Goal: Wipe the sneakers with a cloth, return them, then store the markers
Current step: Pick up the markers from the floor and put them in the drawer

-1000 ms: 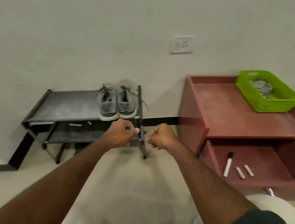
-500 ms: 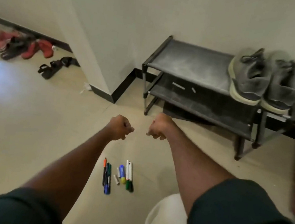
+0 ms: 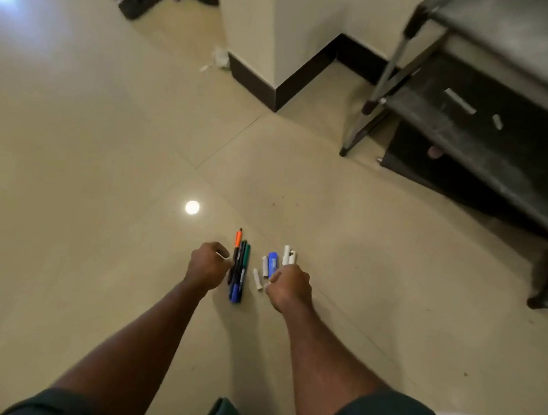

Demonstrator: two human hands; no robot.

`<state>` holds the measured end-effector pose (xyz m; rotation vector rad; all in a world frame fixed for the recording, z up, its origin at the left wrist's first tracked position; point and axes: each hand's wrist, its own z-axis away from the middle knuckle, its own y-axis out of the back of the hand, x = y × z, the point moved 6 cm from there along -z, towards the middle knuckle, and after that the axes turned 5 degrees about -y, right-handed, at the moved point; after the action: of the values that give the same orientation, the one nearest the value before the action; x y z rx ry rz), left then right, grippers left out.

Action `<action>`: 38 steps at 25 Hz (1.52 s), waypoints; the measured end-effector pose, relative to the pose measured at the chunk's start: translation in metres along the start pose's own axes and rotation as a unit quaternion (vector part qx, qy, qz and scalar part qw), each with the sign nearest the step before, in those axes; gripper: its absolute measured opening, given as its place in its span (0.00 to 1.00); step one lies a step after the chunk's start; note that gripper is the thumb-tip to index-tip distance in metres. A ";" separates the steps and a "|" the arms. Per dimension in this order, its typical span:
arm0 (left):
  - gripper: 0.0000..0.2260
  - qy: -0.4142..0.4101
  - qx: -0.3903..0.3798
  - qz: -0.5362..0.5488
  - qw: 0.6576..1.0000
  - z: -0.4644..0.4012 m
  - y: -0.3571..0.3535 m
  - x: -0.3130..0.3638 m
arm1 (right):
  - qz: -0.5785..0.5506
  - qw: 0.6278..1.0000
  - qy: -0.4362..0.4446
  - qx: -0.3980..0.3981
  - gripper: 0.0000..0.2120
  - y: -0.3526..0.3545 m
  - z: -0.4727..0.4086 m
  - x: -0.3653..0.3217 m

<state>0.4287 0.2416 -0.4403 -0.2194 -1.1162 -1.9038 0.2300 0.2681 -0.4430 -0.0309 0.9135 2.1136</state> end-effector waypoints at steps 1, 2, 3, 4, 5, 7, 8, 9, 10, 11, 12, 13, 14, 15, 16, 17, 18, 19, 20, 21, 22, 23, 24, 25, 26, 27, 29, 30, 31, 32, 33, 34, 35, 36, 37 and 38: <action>0.06 0.023 0.009 0.018 1.000 0.000 -0.008 -0.022 | 0.015 1.000 0.001 0.003 0.16 -0.014 -0.001 0.001; 0.06 0.037 0.015 0.034 0.999 0.000 -0.017 -0.037 | 0.028 1.000 0.002 0.008 0.15 -0.026 -0.002 0.000; 0.05 0.046 0.023 0.050 0.997 0.001 -0.027 -0.047 | 0.038 0.999 0.010 0.011 0.14 -0.037 -0.001 -0.002; 0.05 0.055 0.032 0.064 0.996 0.001 -0.034 -0.053 | 0.049 0.999 0.022 0.009 0.14 -0.049 -0.002 -0.006; 0.04 0.056 0.046 0.071 0.995 0.001 -0.040 -0.057 | 0.055 0.998 0.034 0.007 0.13 -0.061 -0.002 -0.011; 0.05 0.055 0.068 0.053 0.995 -0.002 -0.049 -0.059 | 0.051 0.998 0.042 0.011 0.11 -0.076 0.000 -0.017; 0.05 0.056 0.069 0.038 0.995 -0.001 -0.052 -0.058 | 0.053 0.997 0.044 0.023 0.10 -0.079 0.001 -0.019; 0.05 0.055 0.067 0.025 0.996 -0.001 -0.054 -0.057 | 0.055 0.997 0.042 0.039 0.10 -0.080 0.001 -0.019; 0.05 0.057 0.061 0.017 0.996 -0.002 -0.056 -0.056 | 0.053 0.996 0.040 0.053 0.10 -0.080 0.001 -0.019; 0.05 0.060 0.052 0.010 0.997 -0.004 -0.058 -0.058 | 0.048 0.997 0.033 0.058 0.10 -0.080 0.001 -0.017; 0.05 0.063 0.042 0.008 0.997 -0.006 -0.061 -0.059 | 0.041 0.997 0.024 0.056 0.10 -0.081 0.001 -0.016; 0.05 0.065 0.034 0.009 0.997 -0.008 -0.063 -0.062 | 0.029 0.998 0.011 0.050 0.09 -0.083 0.000 -0.014; 0.05 0.066 0.029 0.012 0.997 -0.008 -0.065 -0.064 | 0.015 0.999 -0.006 0.042 0.09 -0.084 -0.001 -0.012; 0.05 0.065 0.025 0.014 0.997 -0.007 -0.067 -0.065 | 0.002 0.999 -0.024 0.033 0.09 -0.085 -0.001 -0.009; 0.05 0.065 0.024 0.018 0.997 -0.005 -0.069 -0.066 | -0.009 0.999 -0.037 0.026 0.10 -0.084 0.000 -0.007; 0.05 0.062 0.030 0.022 0.997 -0.003 -0.069 -0.065 | -0.020 0.999 -0.045 0.019 0.11 -0.083 0.002 -0.006; 0.05 0.056 0.041 0.026 0.997 -0.001 -0.067 -0.064 | -0.033 0.998 -0.052 0.011 0.13 -0.080 0.006 -0.005; 0.05 0.047 0.055 0.023 0.997 0.002 -0.063 -0.060 | -0.042 0.998 -0.055 0.006 0.15 -0.073 0.011 -0.006; 0.05 0.033 0.072 0.014 0.997 0.005 -0.057 -0.054 | -0.047 0.997 -0.059 0.004 0.17 -0.063 0.016 -0.009; 0.05 0.013 0.085 -0.001 0.996 0.006 -0.051 -0.046 | -0.054 0.996 -0.065 0.012 0.19 -0.048 0.018 -0.012; 0.04 -0.012 0.085 -0.014 0.996 0.006 -0.046 -0.030 | -0.066 0.995 -0.071 0.022 0.20 -0.027 0.021 -0.016; 0.04 -0.042 0.079 -0.021 0.996 0.007 -0.042 -0.008 | -0.083 0.993 -0.074 0.033 0.19 -0.001 0.023 -0.021; 0.05 -0.068 0.066 -0.020 0.995 0.008 -0.039 0.017 | -0.100 0.991 -0.072 0.047 0.18 0.028 0.023 -0.027; 0.05 -0.094 0.052 -0.013 0.994 0.010 -0.037 0.045 | -0.117 0.988 -0.074 0.062 0.16 0.060 0.023 -0.033; 0.06 -0.119 0.036 -0.003 0.992 0.013 -0.038 0.076 | -0.133 0.985 -0.077 0.074 0.14 0.096 0.022 -0.038; 0.05 -0.149 0.025 0.003 0.989 0.018 -0.039 0.107 | -0.137 0.984 -0.075 0.081 0.13 0.131 0.023 -0.041; 0.04 -0.222 0.000 0.011 0.975 0.040 -0.046 0.174 | -0.131 0.986 -0.063 0.083 0.11 0.209 0.028 -0.033; 0.04 -0.255 -0.019 0.013 0.967 0.058 -0.049 0.207 | -0.143 0.984 -0.059 0.092 0.09 0.249 0.037 -0.019; 0.03 -0.286 -0.042 0.004 0.957 0.078 -0.052 0.238 | -0.171 0.979 -0.052 0.099 0.06 0.287 0.051 0.001; 0.03 -0.322 -0.068 -0.016 0.944 0.102 -0.057 0.269 | -0.203 0.974 -0.043 0.095 0.04 0.319 0.067 0.028; 0.03 -0.363 -0.096 -0.040 0.926 0.130 -0.065 0.300 | -0.233 0.968 -0.038 0.084 0.03 0.347 0.088 0.062; 0.03 -0.396 -0.129 -0.062 0.907 0.159 -0.076 0.327 | -0.254 0.964 -0.037 0.068 0.05 0.370 0.111 0.099; 0.04 -0.415 -0.164 -0.072 0.892 0.187 -0.086 0.349 | -0.260 0.963 -0.037 0.054 0.06 0.389 0.135 0.133; 0.05 -0.429 -0.195 -0.080 0.878 0.215 -0.097 0.368 | -0.257 0.965 -0.039 0.046 0.07 0.406 0.156 0.168; 0.05 -0.448 -0.225 -0.090 0.861 0.248 -0.114 0.389 | -0.256 0.964 -0.047 0.047 0.08 0.426 0.183 0.209; 0.06 -0.465 -0.252 -0.104 0.842 0.283 -0.133 0.407 | -0.261 0.962 -0.058 0.054 0.09 0.447 0.209 0.252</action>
<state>0.0130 0.2397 -0.1390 -1.5037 -1.2152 -2.3123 -0.1902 0.3855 -0.1018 -0.0817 0.8401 1.5597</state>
